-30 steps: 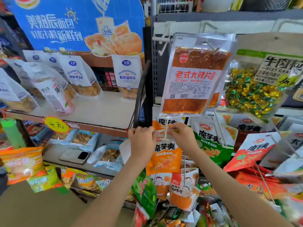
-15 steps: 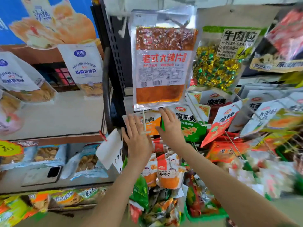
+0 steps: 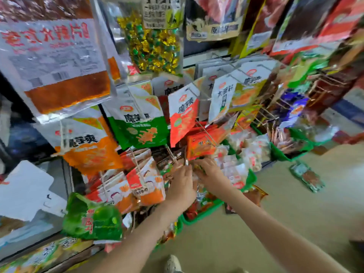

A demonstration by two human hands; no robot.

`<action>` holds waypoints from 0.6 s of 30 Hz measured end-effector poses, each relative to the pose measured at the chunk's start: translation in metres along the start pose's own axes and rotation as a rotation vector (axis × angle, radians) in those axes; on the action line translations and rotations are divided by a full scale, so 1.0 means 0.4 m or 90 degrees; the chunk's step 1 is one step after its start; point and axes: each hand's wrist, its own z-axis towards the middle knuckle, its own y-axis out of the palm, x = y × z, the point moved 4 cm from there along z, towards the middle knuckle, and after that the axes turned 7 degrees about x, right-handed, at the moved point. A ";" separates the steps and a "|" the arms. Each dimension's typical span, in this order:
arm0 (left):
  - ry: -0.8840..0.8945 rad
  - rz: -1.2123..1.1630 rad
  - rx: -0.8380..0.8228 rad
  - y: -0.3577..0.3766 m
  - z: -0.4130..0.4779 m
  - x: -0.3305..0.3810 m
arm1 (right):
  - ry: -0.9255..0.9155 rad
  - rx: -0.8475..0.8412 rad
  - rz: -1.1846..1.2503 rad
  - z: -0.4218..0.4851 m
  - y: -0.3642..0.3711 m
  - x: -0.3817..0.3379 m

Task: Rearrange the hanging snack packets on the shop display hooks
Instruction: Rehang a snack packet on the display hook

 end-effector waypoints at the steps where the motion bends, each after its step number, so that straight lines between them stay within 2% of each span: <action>1: 0.030 -0.005 -0.032 0.033 0.011 0.053 | 0.026 0.010 0.006 -0.023 -0.032 0.045; 3: 0.082 0.007 -0.080 0.100 0.035 0.151 | 0.098 0.014 -0.003 -0.069 -0.096 0.145; 7: 0.094 0.042 -0.126 0.249 0.091 0.301 | 0.185 0.027 -0.010 -0.160 -0.208 0.383; 12: 0.055 0.099 -0.210 0.469 0.160 0.453 | 0.282 0.068 0.016 -0.290 -0.364 0.683; 18: 0.003 0.124 -0.252 0.673 0.250 0.633 | 0.396 0.048 -0.043 -0.411 -0.516 1.009</action>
